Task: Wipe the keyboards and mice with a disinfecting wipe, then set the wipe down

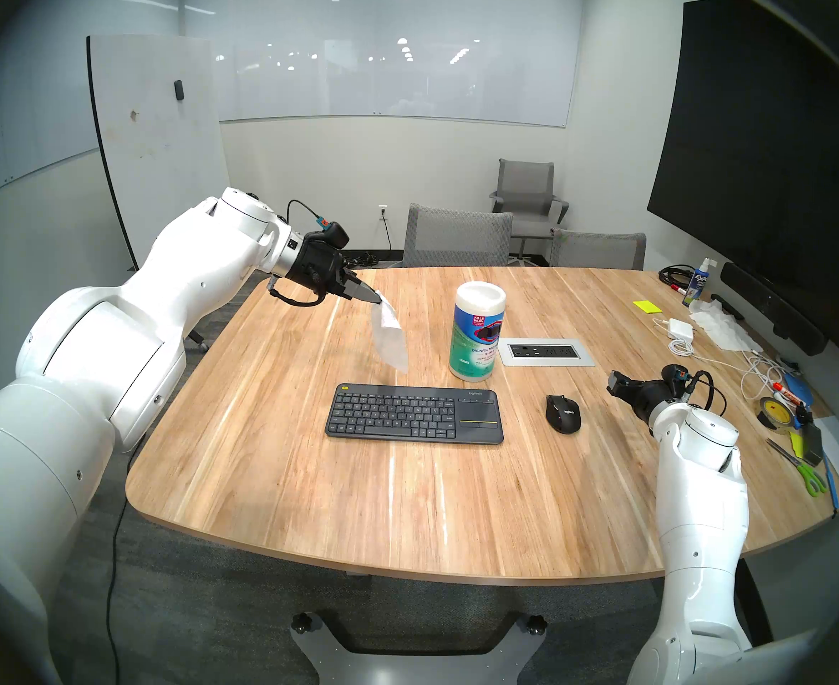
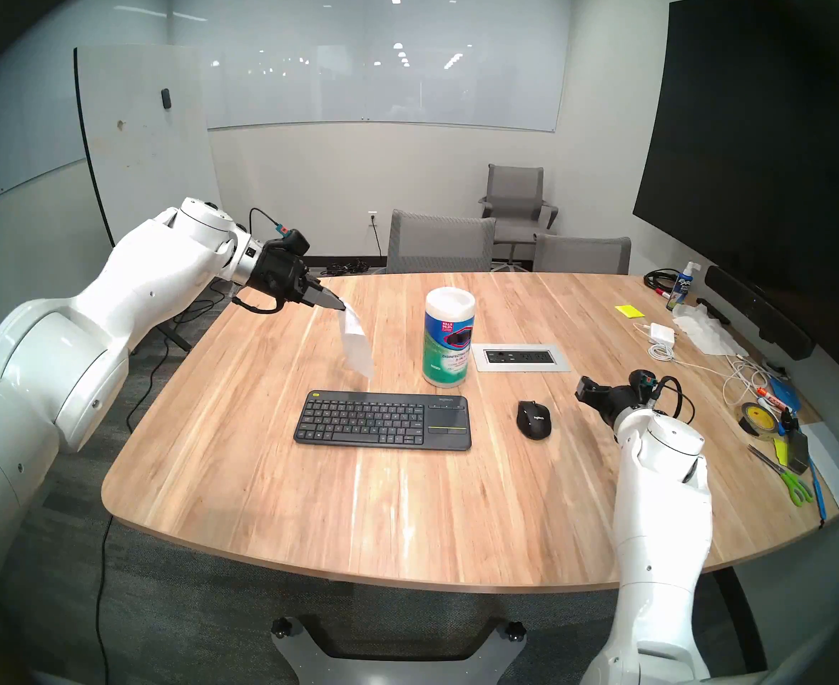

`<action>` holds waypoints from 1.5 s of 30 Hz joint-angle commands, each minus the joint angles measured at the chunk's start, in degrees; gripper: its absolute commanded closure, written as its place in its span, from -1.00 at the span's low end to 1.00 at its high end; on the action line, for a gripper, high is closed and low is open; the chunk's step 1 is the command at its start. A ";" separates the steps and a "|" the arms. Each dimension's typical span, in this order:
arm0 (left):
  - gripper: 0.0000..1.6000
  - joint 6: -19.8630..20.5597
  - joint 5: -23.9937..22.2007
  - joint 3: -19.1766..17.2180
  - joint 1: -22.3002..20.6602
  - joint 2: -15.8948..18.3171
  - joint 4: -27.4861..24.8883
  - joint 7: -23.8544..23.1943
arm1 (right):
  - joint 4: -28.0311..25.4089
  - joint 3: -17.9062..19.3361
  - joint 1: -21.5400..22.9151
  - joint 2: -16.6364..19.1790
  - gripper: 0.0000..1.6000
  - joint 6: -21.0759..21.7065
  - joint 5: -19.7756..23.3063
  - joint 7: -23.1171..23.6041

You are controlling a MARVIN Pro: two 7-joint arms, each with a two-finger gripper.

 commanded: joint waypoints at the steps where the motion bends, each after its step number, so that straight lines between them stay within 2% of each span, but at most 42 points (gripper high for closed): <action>1: 1.00 -2.33 -0.88 -0.62 -1.19 -0.04 -5.61 -2.72 | -1.63 -0.17 1.21 0.31 -1.00 -0.47 0.12 0.15; 13: 1.00 -4.61 -1.87 -1.13 1.31 2.21 -14.47 -4.04 | -2.02 -0.22 1.30 0.30 -1.00 -0.51 0.14 0.19; 26: 1.00 -5.33 -3.43 -2.43 6.00 6.91 -24.21 -4.04 | -5.55 -0.30 2.39 1.71 -1.00 -0.03 0.57 2.17; 36: 1.00 -5.37 -4.76 -4.01 9.76 10.34 -31.70 -4.04 | -9.23 0.09 3.27 3.79 -1.00 1.76 2.01 5.79; 45: 1.00 -4.94 -6.11 -5.91 13.18 13.22 -38.94 -3.65 | -12.06 0.86 2.63 6.28 -1.00 5.93 3.94 11.31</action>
